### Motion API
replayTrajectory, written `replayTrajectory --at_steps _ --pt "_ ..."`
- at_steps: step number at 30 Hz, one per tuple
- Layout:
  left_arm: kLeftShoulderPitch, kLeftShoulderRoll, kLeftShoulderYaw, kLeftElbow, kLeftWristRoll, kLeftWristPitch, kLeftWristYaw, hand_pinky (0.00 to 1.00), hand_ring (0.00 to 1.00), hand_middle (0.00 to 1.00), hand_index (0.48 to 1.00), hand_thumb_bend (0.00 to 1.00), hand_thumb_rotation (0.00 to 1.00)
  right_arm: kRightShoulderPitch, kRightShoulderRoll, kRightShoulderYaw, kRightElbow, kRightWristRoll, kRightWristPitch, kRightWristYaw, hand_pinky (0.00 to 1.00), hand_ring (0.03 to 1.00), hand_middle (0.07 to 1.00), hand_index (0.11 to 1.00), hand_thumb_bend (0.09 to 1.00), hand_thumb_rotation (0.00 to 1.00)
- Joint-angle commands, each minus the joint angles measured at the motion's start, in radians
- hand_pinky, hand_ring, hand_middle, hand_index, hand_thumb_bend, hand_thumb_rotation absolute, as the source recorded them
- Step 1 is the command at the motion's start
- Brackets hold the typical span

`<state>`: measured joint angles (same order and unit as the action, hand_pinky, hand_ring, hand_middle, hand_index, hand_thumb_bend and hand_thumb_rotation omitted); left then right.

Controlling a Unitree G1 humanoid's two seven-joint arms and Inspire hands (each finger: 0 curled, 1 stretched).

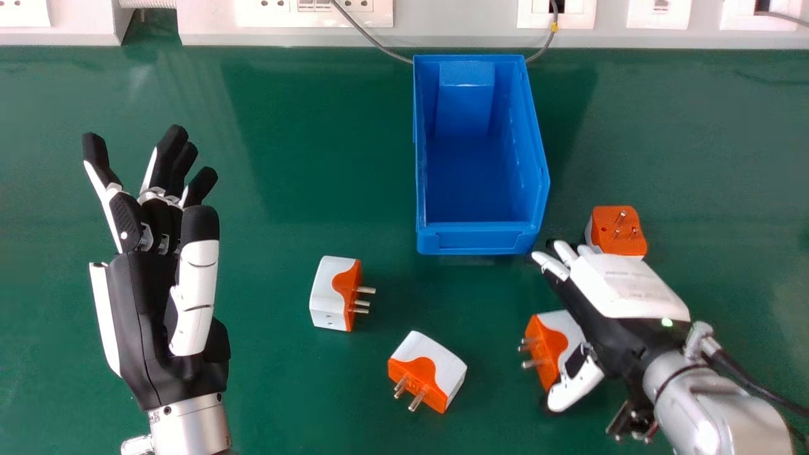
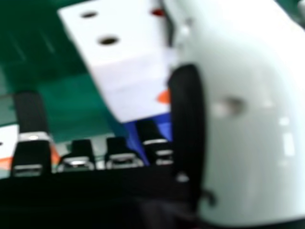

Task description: Pick all objects and put in blue box

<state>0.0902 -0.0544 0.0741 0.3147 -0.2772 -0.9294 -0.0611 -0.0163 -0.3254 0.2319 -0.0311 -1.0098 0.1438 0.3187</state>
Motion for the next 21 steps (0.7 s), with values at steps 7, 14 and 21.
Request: replayTrajectory --at_steps 7,14,21 --pt "-0.002 -0.053 -0.004 -0.016 0.004 -0.021 -0.004 0.86 0.90 0.89 0.879 0.73 0.60 0.040 -0.013 0.031 0.117 0.092 0.018 -0.116 0.34 0.490 0.575 0.534 0.499 0.00" --pt "-0.005 -0.054 -0.006 -0.014 0.009 -0.020 -0.002 0.86 0.90 0.89 0.880 0.72 0.61 0.056 -0.026 0.041 0.085 0.144 0.036 -0.143 0.34 0.439 0.503 0.527 0.495 0.00" --pt "-0.004 -0.055 -0.007 -0.020 0.008 -0.016 0.002 0.86 0.90 0.89 0.878 0.73 0.60 0.060 -0.040 0.057 0.048 0.165 0.052 -0.135 0.33 0.438 0.502 0.529 0.494 0.00"
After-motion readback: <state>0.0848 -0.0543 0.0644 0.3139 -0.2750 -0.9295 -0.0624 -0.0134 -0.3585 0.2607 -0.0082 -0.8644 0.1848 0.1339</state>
